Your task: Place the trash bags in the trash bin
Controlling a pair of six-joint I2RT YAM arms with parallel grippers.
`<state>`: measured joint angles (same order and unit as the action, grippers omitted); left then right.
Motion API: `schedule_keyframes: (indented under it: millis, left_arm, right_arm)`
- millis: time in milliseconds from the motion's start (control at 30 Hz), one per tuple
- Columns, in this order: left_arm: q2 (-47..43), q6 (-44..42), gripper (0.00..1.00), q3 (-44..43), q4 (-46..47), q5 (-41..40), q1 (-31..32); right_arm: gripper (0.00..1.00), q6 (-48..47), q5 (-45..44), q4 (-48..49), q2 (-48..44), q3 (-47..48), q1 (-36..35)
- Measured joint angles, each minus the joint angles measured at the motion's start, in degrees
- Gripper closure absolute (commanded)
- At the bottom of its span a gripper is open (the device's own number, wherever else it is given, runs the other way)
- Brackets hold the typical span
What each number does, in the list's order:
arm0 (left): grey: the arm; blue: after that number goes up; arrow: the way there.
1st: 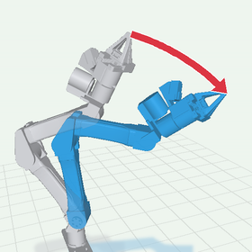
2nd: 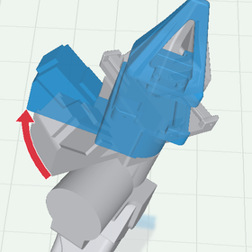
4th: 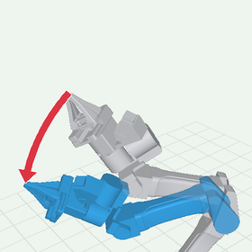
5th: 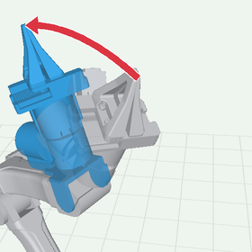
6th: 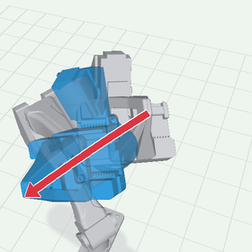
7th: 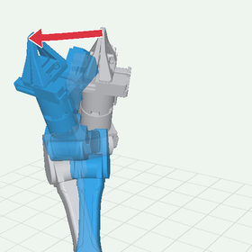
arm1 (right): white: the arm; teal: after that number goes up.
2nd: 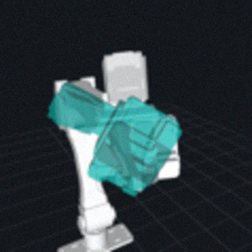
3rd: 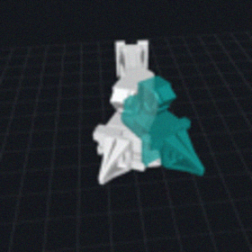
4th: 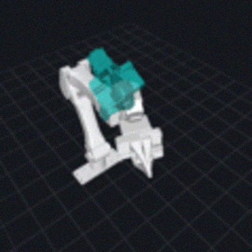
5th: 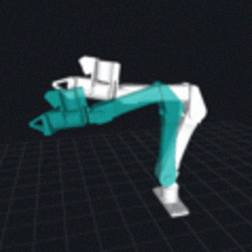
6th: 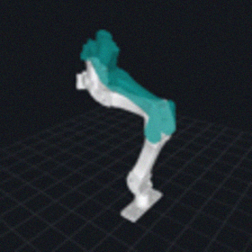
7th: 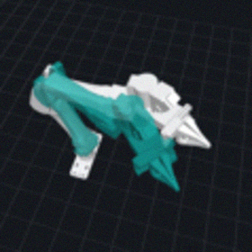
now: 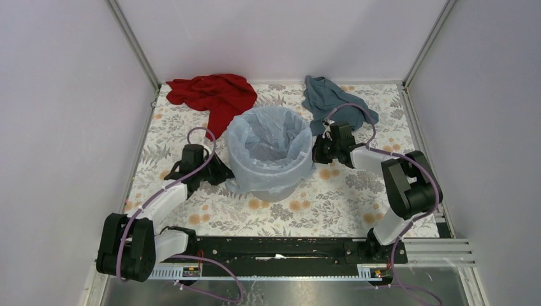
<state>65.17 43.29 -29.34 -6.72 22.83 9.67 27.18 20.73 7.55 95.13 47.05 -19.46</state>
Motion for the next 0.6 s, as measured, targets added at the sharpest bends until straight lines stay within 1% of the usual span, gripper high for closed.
schedule_keyframes:
  millis: [67,167,200,267,300,333,367,433,500,567,600]
  left_arm:
    - [0.37,0.37,0.92,1.95,-0.17,-0.87,1.07]
    - [0.26,0.39,0.87,2.6,-0.96,-3.19,1.31]
    - [-0.04,0.17,0.83,2.54,-1.22,-3.89,1.31]
    - [-1.79,-0.35,0.74,1.77,-3.69,-5.75,1.31]
    - [-3.78,-0.87,0.71,0.9,-5.6,-6.95,1.31]
    - [-4.5,-1.22,0.68,0.57,-6.16,-7.17,1.31]
    - [-5.92,-1.51,0.65,-0.37,-7.52,-7.91,1.31]
    - [-8.96,-2.23,0.63,-2.75,-9.81,-8.9,1.31]
    - [-10.99,-2.82,0.63,-4.11,-10.16,-9.27,1.31]
    - [-11.98,-3.04,0.62,-4.33,-9.99,-9.22,1.31]
    - [-12.04,-3.19,0.61,-4.26,-9.99,-9.11,1.31]
  right_arm:
    - [0.92,0.42,0.44,0.31,1.75,0.57,0.11]
    - [0.9,0.92,1.31,-0.61,2.12,0.57,0.13]
    - [0.87,0.76,1.2,-1.25,1.84,0.66,0.13]
    - [0.76,-0.07,0.22,-4.61,0.55,1.42,0.15]
    - [0.67,-0.48,-0.48,-6.36,-0.24,1.97,0.13]
    - [0.53,-1.4,-1.49,-9.35,-1.46,3.08,0.15]
    - [0.43,-2.03,-2.47,-11.85,-2.56,4.26,0.15]
    - [0.35,-4.35,-5.66,-17.88,-5.25,8.02,0.22]
    - [0.28,-5.86,-9.49,-22.38,-7.98,11.02,0.26]
    - [0.24,-7.56,-14.67,-27.32,-11.54,13.88,0.37]
    - [0.23,-8.39,-17.46,-29.94,-13.27,15.41,0.44]
